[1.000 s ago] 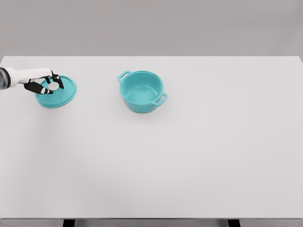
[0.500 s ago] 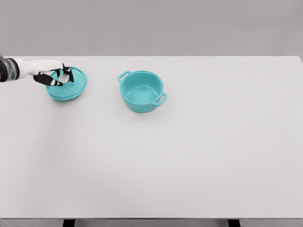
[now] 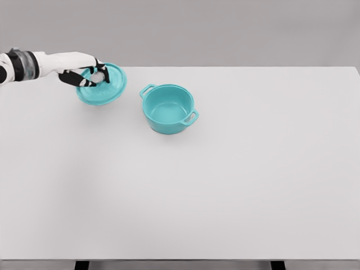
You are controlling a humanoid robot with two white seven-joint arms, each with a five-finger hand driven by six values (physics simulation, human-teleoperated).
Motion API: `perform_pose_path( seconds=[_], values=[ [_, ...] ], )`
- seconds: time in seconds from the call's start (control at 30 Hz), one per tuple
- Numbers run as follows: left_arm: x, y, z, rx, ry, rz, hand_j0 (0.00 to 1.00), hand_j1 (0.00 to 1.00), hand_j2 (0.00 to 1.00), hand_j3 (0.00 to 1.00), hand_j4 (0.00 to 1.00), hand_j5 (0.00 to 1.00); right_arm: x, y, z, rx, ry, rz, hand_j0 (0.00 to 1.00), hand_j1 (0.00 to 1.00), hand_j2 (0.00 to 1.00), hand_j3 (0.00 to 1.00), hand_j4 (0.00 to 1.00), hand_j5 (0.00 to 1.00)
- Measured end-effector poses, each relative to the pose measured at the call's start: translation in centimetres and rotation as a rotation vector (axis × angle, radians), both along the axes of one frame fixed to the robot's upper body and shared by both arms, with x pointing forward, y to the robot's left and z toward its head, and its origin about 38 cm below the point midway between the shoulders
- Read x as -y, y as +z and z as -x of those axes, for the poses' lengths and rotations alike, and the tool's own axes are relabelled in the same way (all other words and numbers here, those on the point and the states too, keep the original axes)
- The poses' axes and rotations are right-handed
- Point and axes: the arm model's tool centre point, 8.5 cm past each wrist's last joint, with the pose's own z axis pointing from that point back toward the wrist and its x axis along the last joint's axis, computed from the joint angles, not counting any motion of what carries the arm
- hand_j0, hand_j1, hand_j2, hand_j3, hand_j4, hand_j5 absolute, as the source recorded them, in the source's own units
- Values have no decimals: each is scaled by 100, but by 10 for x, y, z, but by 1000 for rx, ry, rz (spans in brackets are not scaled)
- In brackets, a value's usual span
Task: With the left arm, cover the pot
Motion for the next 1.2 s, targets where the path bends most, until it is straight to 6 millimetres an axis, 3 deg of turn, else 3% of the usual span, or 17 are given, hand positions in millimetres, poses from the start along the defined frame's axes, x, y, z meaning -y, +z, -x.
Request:
perform_pose_path(
  seconds=[0.37, 0.7, 1.0, 1.2],
  values=[
    [43, 18, 4, 33, -136, -1, 53, 53, 53, 53, 53, 53, 0, 0, 0, 0, 0, 0, 100, 100, 100, 100, 100, 100],
    [81, 9, 14, 15, -254, -53, 53, 53, 53, 53, 53, 53, 0, 0, 0, 0, 0, 0, 100, 100, 100, 100, 100, 100],
    [122, 14, 13, 23, -337, -68, 53, 53, 53, 53, 53, 53, 0, 0, 0, 0, 0, 0, 100, 100, 100, 100, 100, 100],
    [133, 13, 13, 20, -357, -70, 53, 53, 53, 53, 53, 53, 0, 0, 0, 0, 0, 0, 100, 100, 100, 100, 100, 100]
  ],
)
